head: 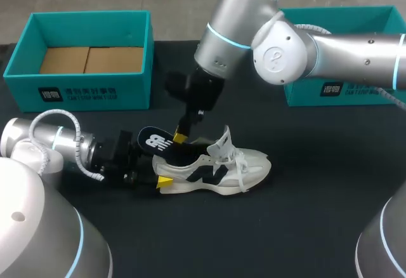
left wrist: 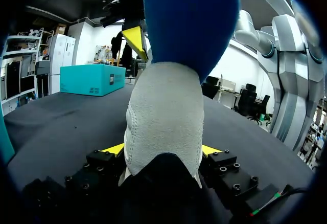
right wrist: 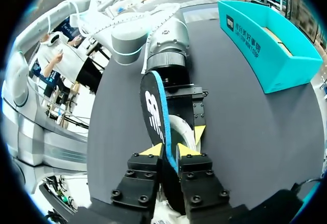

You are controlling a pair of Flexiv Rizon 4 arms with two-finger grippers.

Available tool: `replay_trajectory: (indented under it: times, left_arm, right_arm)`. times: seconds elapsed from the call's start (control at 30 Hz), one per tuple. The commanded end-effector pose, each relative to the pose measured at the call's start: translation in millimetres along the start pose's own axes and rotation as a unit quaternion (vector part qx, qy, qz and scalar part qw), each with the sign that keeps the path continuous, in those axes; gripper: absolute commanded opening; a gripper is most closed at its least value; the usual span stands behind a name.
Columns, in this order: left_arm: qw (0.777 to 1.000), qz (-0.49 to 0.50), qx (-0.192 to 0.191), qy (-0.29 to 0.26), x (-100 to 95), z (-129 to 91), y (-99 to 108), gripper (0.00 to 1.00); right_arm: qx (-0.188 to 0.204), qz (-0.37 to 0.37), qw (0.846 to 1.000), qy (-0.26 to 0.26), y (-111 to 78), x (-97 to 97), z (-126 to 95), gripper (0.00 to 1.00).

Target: Take the shoe out of the shoebox, open the shoe tongue, remove and reinsert the insole, then place the shoe into the shoebox

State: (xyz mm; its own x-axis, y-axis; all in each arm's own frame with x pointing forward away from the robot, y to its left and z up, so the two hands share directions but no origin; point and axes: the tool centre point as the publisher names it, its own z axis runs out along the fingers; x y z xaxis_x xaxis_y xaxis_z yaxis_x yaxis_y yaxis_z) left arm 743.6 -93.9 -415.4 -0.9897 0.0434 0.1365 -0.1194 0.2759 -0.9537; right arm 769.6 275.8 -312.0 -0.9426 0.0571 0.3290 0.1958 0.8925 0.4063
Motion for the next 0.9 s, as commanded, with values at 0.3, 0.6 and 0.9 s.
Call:
replay_trajectory:
  times: [0.3,0.6,0.9]
  left_arm:
    - [1.0,-0.001,0.0,-0.001,-0.1,1,4,0.0]
    - [1.0,-0.001,0.0,-0.001,-0.1,1,4,0.0]
    - [1.0,-0.001,0.0,-0.001,-0.1,1,4,0.0]
  right_arm:
    - [-0.032,0.011,0.998,0.051,-11.4,-12.3,7,0.35]
    - [-0.037,0.014,0.996,0.074,-23.5,-3.7,13,0.33]
    - [-0.045,0.019,0.996,0.071,-21.4,0.6,16,0.0]
